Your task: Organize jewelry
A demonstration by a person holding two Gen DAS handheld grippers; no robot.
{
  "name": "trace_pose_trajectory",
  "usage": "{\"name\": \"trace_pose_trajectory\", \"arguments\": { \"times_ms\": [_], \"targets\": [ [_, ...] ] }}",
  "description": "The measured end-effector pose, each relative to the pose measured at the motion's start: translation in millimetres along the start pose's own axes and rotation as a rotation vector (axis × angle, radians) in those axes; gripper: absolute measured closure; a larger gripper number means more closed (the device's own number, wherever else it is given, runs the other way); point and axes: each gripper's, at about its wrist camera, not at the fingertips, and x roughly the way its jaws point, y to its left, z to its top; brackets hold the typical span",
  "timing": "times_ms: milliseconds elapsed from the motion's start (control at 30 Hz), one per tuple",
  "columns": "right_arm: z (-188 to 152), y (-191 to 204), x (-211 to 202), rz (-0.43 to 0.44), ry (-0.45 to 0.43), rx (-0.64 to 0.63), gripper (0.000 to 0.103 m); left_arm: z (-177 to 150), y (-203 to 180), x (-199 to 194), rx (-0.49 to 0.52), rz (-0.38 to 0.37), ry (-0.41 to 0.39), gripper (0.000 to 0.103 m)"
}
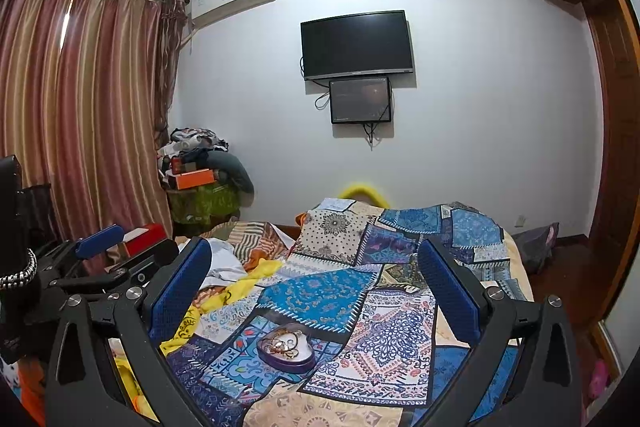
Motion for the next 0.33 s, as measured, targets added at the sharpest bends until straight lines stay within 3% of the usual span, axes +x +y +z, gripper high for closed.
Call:
{"name": "trace_pose_trajectory", "arguments": {
  "times_ms": [333],
  "targets": [
    [-0.5, -0.2, 0.3, -0.002, 0.004, -0.001, 0.001, 2.2, 0.2, 0.6, 0.006, 0.009, -0.002, 0.001]
  ]
}}
